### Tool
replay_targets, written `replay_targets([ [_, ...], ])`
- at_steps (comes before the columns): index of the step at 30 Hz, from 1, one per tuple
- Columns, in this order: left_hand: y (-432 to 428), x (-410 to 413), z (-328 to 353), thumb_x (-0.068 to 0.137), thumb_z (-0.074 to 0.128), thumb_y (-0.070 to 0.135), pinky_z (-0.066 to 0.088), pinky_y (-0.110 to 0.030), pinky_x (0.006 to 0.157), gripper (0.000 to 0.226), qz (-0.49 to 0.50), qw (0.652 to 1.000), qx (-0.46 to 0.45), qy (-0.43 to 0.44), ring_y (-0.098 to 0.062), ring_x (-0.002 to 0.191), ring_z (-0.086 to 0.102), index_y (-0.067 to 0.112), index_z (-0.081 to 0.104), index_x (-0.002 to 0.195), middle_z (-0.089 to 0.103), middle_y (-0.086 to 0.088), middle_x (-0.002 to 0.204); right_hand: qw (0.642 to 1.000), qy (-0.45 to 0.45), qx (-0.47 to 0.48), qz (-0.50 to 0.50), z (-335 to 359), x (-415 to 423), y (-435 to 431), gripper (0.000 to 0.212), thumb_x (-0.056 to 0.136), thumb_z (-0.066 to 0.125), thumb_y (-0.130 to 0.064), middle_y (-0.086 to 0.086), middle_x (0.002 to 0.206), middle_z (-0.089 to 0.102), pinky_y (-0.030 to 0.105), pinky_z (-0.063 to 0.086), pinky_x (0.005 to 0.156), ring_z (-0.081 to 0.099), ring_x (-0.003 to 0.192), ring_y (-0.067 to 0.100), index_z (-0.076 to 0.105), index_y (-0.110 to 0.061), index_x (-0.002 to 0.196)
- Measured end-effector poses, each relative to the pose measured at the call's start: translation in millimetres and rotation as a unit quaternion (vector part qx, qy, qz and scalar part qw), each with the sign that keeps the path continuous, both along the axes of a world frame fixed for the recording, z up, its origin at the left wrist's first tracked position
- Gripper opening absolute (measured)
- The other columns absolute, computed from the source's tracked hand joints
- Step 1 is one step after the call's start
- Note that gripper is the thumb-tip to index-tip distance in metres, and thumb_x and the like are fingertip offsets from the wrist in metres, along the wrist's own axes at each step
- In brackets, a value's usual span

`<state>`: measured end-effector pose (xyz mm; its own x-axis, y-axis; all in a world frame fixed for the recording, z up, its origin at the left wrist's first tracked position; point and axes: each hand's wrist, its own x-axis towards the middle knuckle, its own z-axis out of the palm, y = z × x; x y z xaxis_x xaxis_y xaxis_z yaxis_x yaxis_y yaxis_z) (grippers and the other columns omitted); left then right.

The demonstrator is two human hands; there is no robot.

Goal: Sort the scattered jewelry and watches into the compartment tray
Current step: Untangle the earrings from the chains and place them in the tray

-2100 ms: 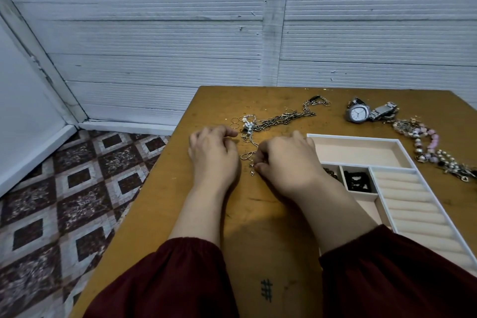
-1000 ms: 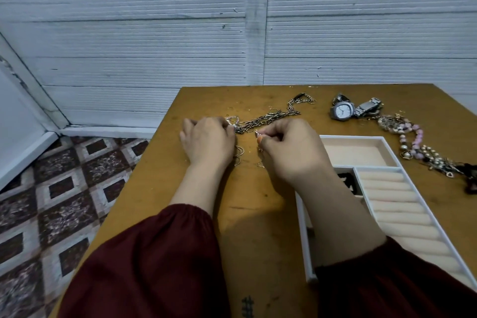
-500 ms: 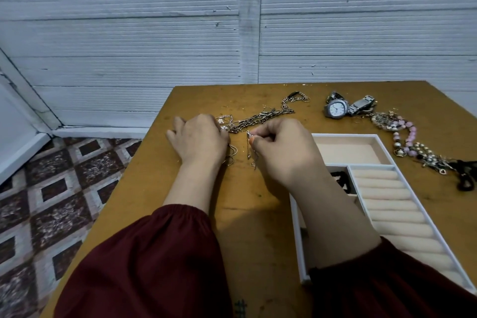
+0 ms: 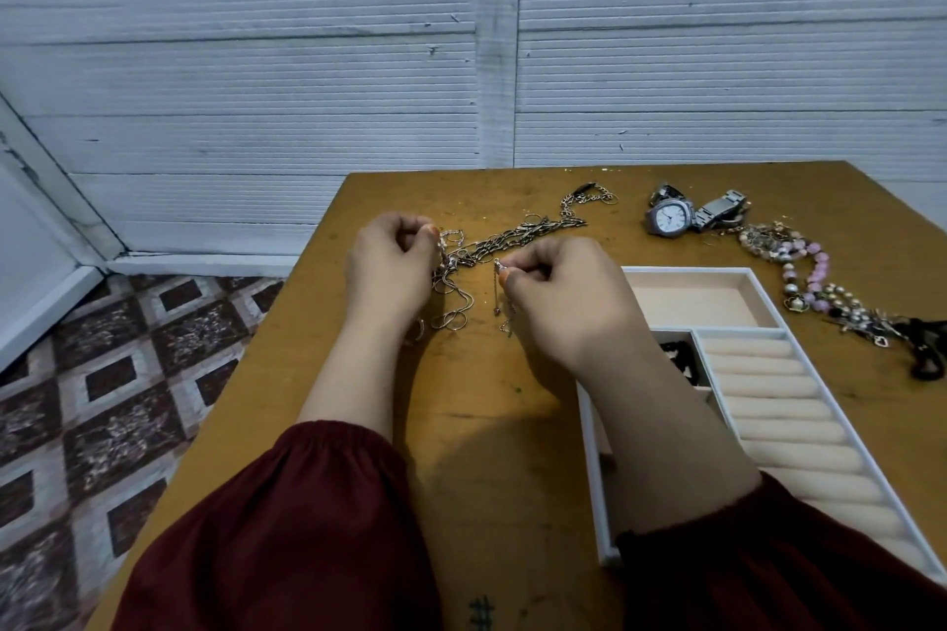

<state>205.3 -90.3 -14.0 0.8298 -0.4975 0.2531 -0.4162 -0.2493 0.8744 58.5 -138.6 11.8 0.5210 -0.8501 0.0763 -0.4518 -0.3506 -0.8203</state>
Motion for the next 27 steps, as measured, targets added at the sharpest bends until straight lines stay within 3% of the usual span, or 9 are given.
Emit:
replay_targets([
  [4,-1,0,4,0.084,0.056,0.03,0.047,-0.029,0.073,0.01,-0.042,0.995,-0.068,0.051,-0.019,0.075,0.062,0.026,0.062,0.077,0.065,-0.002,0.076,1.0,-0.024,0.019,0.002,0,0,0,0.02,0.085,0.06,-0.028,-0.009,0.07,0.066,0.045,0.052,0.085,0.066,0.086,0.026,0.06,-0.031,0.065],
  [8,3,-5,9,0.095,0.054,0.014,0.049,-0.02,0.063,0.016,-0.067,0.987,-0.111,0.092,-0.006,0.061,0.057,0.022,0.062,0.084,0.06,0.001,0.067,0.998,-0.045,0.035,0.01,2,-1,-1,0.018,0.086,0.06,-0.029,-0.012,0.066,0.062,0.045,0.053,0.084,0.065,0.084,0.024,0.062,-0.029,0.069],
  [10,5,-8,13,0.095,0.055,0.013,0.05,-0.019,0.063,0.014,-0.078,0.982,-0.13,0.11,-0.008,0.061,0.056,0.02,0.063,0.086,0.06,-0.001,0.068,0.996,-0.065,0.052,0.017,3,-2,-1,0.015,0.087,0.061,-0.028,-0.011,0.069,0.063,0.04,0.054,0.082,0.065,0.081,0.021,0.064,-0.027,0.072],
  [14,10,-15,18,0.093,0.058,0.01,0.049,-0.013,0.058,0.007,-0.088,0.974,-0.164,0.13,-0.007,0.062,0.055,0.012,0.065,0.094,0.06,-0.004,0.072,0.985,-0.132,0.103,0.037,9,-5,3,0.014,0.089,0.063,-0.02,-0.005,0.067,0.064,0.024,0.051,0.062,0.061,0.062,0.014,0.064,-0.023,0.075],
  [17,14,-23,21,0.092,0.059,0.01,0.046,-0.012,0.057,0.008,-0.092,0.964,-0.203,0.147,-0.002,0.057,0.053,0.012,0.066,0.093,0.059,-0.001,0.069,0.972,-0.187,0.134,0.042,12,-5,4,0.012,0.088,0.064,-0.017,0.0,0.076,0.066,0.033,0.054,0.067,0.06,0.066,0.015,0.065,-0.021,0.077],
  [21,19,-33,26,0.092,0.06,0.01,0.044,-0.013,0.057,0.009,-0.094,0.951,-0.244,0.164,-0.002,0.058,0.053,0.015,0.068,0.091,0.059,0.003,0.067,0.963,-0.235,0.129,0.027,22,-11,5,0.006,0.089,0.064,-0.017,0.003,0.076,0.062,0.012,0.041,0.051,0.051,0.061,0.006,0.068,-0.013,0.086],
  [27,28,-51,37,0.091,0.061,0.01,0.045,-0.015,0.059,0.01,-0.116,0.933,-0.286,0.187,-0.003,0.061,0.055,0.016,0.069,0.09,0.062,0.01,0.065,0.95,-0.287,0.125,0.016,29,-27,10,0.01,0.089,0.065,-0.016,0.004,0.083,0.066,0.006,0.043,0.061,0.056,0.07,0.004,0.071,-0.008,0.092],
])
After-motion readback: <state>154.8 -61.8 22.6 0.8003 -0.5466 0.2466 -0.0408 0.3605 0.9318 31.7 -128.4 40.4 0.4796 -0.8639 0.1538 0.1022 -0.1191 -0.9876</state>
